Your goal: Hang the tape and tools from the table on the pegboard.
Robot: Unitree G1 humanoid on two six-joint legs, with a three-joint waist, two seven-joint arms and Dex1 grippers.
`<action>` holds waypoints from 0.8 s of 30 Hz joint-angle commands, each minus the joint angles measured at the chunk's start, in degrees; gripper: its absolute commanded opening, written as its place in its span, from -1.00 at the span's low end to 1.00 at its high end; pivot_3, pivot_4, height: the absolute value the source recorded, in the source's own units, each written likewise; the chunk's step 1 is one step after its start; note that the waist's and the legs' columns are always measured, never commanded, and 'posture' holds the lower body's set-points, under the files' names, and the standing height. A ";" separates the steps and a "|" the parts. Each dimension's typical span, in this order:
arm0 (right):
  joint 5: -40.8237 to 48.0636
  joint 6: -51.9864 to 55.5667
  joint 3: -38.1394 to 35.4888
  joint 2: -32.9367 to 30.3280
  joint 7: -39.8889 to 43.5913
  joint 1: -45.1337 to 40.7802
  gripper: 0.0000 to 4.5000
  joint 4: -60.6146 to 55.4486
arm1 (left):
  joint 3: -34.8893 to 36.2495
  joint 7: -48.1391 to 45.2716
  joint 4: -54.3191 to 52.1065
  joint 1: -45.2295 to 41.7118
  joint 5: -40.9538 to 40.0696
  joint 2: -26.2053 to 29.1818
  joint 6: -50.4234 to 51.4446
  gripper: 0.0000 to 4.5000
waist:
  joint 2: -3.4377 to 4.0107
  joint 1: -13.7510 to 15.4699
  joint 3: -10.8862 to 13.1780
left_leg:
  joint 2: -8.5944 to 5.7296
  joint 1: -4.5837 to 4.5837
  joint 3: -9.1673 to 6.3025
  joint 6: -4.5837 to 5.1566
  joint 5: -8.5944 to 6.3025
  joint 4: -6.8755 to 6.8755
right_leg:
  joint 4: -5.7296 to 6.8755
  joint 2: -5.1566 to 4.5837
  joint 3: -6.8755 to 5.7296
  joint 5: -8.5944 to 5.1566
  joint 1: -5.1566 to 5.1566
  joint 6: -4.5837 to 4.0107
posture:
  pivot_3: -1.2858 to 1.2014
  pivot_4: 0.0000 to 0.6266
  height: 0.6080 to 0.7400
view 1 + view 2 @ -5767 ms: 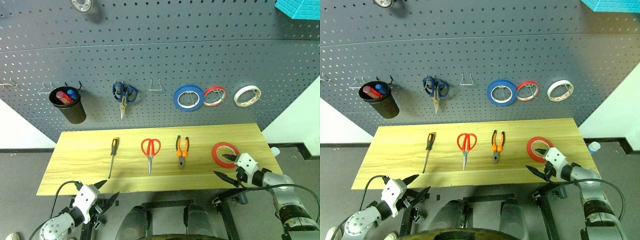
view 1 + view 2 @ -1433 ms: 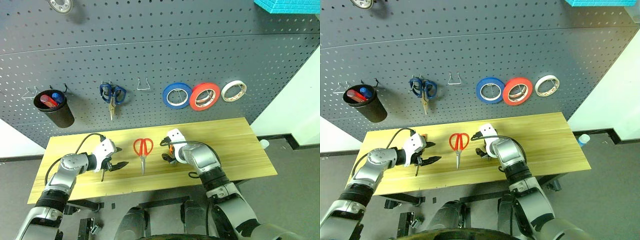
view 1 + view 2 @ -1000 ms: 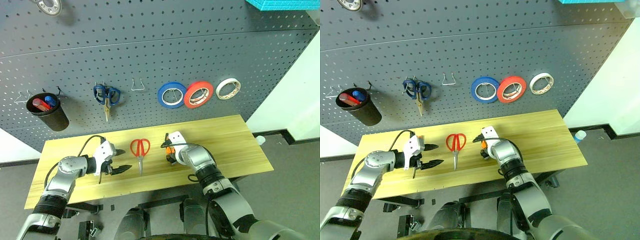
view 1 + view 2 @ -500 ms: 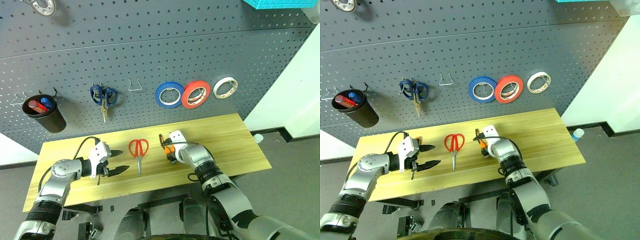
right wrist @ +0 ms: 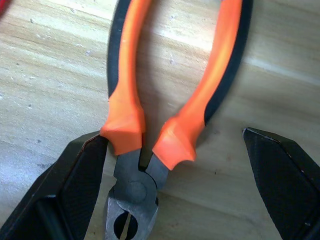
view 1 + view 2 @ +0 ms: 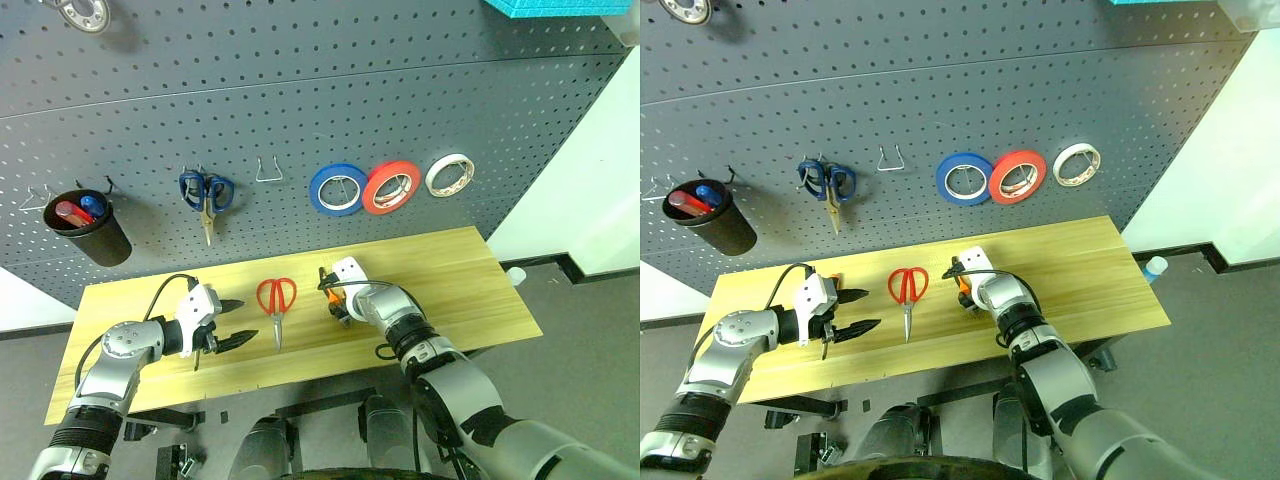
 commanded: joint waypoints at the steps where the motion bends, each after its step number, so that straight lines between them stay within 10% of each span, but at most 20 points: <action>1: 0.64 -1.76 -0.76 1.05 0.18 -2.09 0.97 2.46 | 1.24 0.40 -1.41 0.06 -0.59 -0.10 -0.39 0.61 | 0.00 0.00 0.00 | 0.00 0.00 0.00 0.00 0.00 0.00 | 0.00 0.00 0.00 0.00 0.00 0.00 | -0.01 -0.60 1.00; 13: 1.82 -4.08 -4.18 2.12 -2.73 -6.60 0.97 10.31 | 0.90 1.46 -1.22 0.01 -0.24 -1.28 -0.70 0.61 | 0.00 0.02 0.00 | 0.00 -0.03 -0.01 0.00 0.00 -0.08 | -0.01 0.00 0.00 0.10 -0.07 -0.17 | -0.01 -0.63 1.00; 24: 2.17 -4.60 -4.87 2.09 -2.38 -6.91 -0.06 10.88 | 2.48 2.47 -2.27 1.76 -1.34 -0.90 -0.73 0.61 | 0.00 -0.05 0.00 | 0.00 -0.01 -0.01 0.00 0.00 -0.09 | 0.00 0.01 0.00 0.10 -0.06 -0.17 | 0.00 -0.64 1.00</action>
